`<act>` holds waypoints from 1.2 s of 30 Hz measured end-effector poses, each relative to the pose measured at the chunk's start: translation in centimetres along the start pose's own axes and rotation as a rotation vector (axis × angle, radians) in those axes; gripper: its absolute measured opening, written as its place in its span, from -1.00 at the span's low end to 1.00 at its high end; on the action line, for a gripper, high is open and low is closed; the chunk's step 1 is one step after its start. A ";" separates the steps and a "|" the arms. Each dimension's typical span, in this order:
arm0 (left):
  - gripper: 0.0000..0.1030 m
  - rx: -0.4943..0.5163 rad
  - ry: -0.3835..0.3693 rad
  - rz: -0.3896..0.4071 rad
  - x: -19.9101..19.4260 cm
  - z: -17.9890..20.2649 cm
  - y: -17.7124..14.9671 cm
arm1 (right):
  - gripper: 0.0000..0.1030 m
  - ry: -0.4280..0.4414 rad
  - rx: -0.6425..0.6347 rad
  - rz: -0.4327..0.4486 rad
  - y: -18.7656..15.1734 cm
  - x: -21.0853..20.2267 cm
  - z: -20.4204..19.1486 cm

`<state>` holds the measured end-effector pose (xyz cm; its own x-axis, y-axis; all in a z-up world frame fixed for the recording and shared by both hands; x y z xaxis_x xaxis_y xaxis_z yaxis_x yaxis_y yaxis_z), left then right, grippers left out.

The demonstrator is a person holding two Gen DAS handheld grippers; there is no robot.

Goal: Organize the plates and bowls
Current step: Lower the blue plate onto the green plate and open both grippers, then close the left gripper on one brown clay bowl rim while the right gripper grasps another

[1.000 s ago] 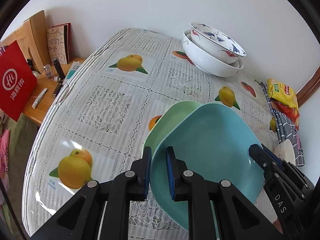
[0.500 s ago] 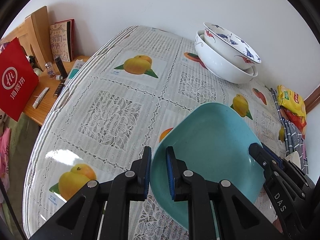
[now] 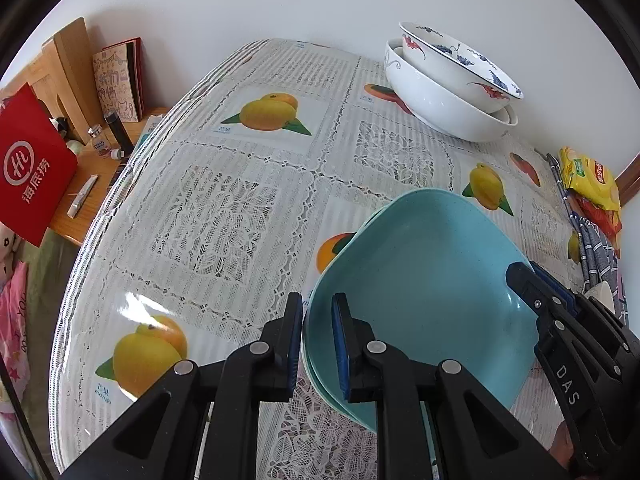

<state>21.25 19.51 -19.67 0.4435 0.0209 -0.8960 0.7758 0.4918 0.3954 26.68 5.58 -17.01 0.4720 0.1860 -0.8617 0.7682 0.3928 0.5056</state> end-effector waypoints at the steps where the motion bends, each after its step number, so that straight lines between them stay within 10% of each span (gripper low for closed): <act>1: -0.67 0.001 0.003 -0.003 -0.1 -0.1 -0.1 | -0.76 0.001 0.002 0.004 0.0 -0.2 0.0; 17: -0.25 0.047 -0.026 0.068 -4.5 1.6 -1.2 | -0.15 -0.048 0.027 0.070 -1.9 -6.0 2.2; 36: -0.13 0.295 -0.056 0.208 -8.3 14.0 -5.5 | 0.51 -0.265 0.247 0.140 -11.9 -16.7 16.2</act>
<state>19.56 4.39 -11.56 0.6228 0.0426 -0.7812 0.7590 0.2094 0.6165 16.69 -16.80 -7.90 0.6503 -0.0290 -0.7591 0.7541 0.1449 0.6405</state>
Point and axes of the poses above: each gripper's, at about its wrist camera, not at the fingertips, and x roughly the way its jaws point, z to its right, y to its top, the point moved 7 cm from there along x, roughly the way its jaws point, and after that the axes turned 9 degrees about -x, right-handed, at the moved point
